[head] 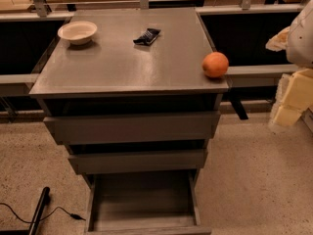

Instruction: Place orange into bottom drawer

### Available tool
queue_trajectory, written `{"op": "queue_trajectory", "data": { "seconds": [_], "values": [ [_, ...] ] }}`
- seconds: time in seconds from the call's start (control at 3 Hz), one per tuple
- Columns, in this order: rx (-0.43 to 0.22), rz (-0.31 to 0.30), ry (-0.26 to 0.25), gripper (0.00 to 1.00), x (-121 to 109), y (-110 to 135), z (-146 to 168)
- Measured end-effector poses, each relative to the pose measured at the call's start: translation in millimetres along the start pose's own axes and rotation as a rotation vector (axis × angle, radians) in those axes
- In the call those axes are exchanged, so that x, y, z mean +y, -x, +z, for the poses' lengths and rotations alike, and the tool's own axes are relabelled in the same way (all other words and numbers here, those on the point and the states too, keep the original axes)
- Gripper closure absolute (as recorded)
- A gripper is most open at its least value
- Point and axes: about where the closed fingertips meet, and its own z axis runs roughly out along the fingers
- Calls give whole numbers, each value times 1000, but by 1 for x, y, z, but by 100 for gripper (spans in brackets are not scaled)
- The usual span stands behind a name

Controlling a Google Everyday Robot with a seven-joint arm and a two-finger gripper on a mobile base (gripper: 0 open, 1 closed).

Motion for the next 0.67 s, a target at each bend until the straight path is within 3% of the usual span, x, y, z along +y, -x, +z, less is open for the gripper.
{"op": "queue_trajectory", "data": {
  "seconds": [0.33, 0.67],
  "values": [
    [0, 0, 0, 0, 0, 0, 0],
    [0, -43, -6, 0, -19, 1, 9]
  ]
}}
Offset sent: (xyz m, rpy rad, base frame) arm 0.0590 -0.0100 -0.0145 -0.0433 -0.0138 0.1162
